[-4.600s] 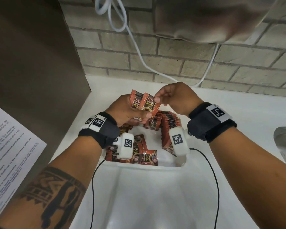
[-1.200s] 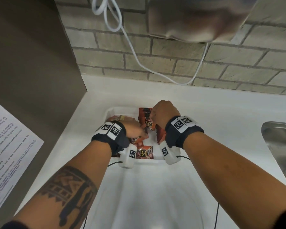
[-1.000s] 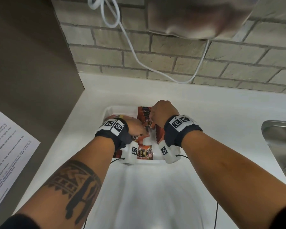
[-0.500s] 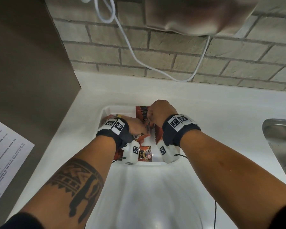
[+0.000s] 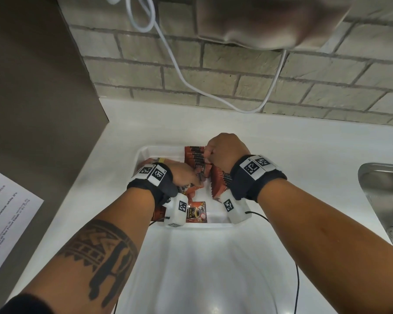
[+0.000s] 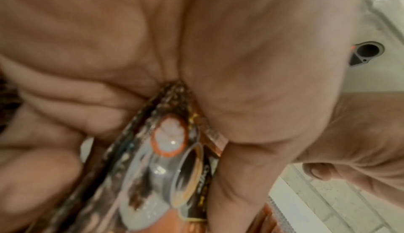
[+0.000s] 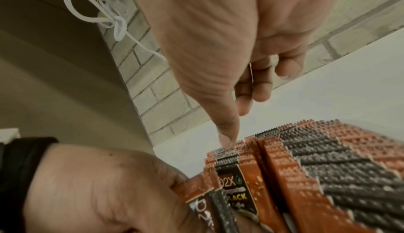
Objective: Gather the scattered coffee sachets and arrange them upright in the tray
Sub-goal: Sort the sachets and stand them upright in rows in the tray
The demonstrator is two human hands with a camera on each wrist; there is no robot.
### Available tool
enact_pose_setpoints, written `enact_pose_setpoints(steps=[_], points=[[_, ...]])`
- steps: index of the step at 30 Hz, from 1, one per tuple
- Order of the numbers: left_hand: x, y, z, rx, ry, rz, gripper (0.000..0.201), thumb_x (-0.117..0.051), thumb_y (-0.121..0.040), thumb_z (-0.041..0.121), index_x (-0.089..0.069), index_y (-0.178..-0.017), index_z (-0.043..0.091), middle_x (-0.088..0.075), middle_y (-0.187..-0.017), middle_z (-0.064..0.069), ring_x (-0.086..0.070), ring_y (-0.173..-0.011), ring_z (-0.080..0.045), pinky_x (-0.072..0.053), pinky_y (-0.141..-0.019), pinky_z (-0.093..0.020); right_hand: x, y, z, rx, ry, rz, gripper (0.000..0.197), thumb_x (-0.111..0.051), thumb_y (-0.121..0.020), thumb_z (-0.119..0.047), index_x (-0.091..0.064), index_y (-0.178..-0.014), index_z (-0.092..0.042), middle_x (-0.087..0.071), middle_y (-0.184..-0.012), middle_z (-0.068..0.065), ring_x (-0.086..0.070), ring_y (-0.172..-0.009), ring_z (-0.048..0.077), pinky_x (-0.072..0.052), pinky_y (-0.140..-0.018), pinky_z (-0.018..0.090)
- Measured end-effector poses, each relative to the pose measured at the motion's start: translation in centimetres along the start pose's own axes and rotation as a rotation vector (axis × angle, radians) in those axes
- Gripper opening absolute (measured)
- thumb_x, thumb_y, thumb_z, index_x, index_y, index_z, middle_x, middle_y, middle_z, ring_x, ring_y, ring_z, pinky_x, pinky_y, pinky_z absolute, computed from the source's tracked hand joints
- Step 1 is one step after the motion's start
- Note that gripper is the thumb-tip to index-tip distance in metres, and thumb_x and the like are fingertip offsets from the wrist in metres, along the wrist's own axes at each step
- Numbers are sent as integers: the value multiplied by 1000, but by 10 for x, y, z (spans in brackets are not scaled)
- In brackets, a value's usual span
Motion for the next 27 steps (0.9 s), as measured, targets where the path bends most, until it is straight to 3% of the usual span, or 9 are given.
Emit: enact_pose_setpoints(steps=[3, 6, 9, 13, 15, 17, 21, 24, 27], points=[[0, 1, -1, 10, 20, 10, 55, -52, -97, 54, -58, -136, 16, -57, -139, -7, -52, -122, -24, -34, -101, -31, 6, 4, 1, 10, -18, 15, 20, -56, -84, -12, -76, -87, -12, -72, -96, 1, -65, -92, 21, -58, -84, 39], [0, 1, -2, 4, 19, 8, 54, -52, -96, 56, -62, -131, 17, -62, -132, -7, -53, -109, -20, -35, -97, -31, 11, 11, -1, 26, -51, 16, 20, -58, -85, -11, -77, -87, -15, -71, -97, 1, -64, -94, 21, -57, -85, 38], [-1, -1, -3, 5, 44, 0, 52, -52, -95, 57, -66, -125, 16, -66, -125, -5, -57, -110, -21, -38, -97, -33, 14, 17, -3, 65, -62, 9, 19, -61, -87, -12, -79, -88, -19, -71, -99, -1, -63, -96, 20, -56, -87, 37], [1, 3, 1, -19, 145, -8, 43, -52, -100, 46, -64, -122, 11, -63, -110, -4, -53, -98, -18, -36, -77, -26, 7, 15, -3, 58, -3, -12, 11, -67, -84, -17, -77, -88, -15, -72, -96, 0, -65, -94, 20, -57, -84, 39], [3, 3, 3, -24, 167, -8, 44, -52, -100, 44, -64, -126, 10, -64, -114, -6, -52, -97, -18, -36, -69, -24, 0, 12, -2, 26, 30, -27, 11, -67, -82, -18, -76, -87, -16, -72, -95, -1, -65, -91, 20, -58, -82, 38], [3, 4, 3, -22, 180, -5, 44, -52, -100, 43, -65, -126, 10, -66, -121, -7, -54, -99, -18, -38, -72, -23, -5, 9, -2, 5, 41, -30, 12, -64, -81, -17, -75, -86, -17, -72, -92, -1, -65, -88, 19, -59, -80, 37], [-1, 4, 3, -24, 201, -25, 42, -51, -101, 43, -68, -118, 9, -70, -117, -7, -58, -97, -17, -42, -93, -29, -10, 6, -2, -29, 21, -33, 14, -61, -82, -15, -74, -87, -18, -72, -91, -1, -66, -85, 20, -58, -79, 36], [-3, 3, 0, -17, 249, -26, 38, -55, -99, 44, -71, -114, 13, -72, -109, -2, -59, -92, -15, -44, -93, -30, -11, 5, -3, -33, 19, -34, 16, -60, -82, -14, -74, -86, -17, -71, -91, -2, -65, -85, 19, -58, -78, 35], [-2, 2, -2, 2, 179, 11, 32, -55, -97, 48, -70, -102, 21, -65, -87, 9, -55, -81, -9, -37, -82, -27, -9, 6, -2, -38, 10, -44, 15, -60, -81, -14, -75, -86, -17, -71, -92, -2, -65, -86, 19, -58, -78, 35]])
Point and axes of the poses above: each hand's wrist, its own y-axis away from the middle knuckle, its own x-axis out of the back of the hand, z = x × y, the point moved 7 cm from there along -y, towards the middle knuckle
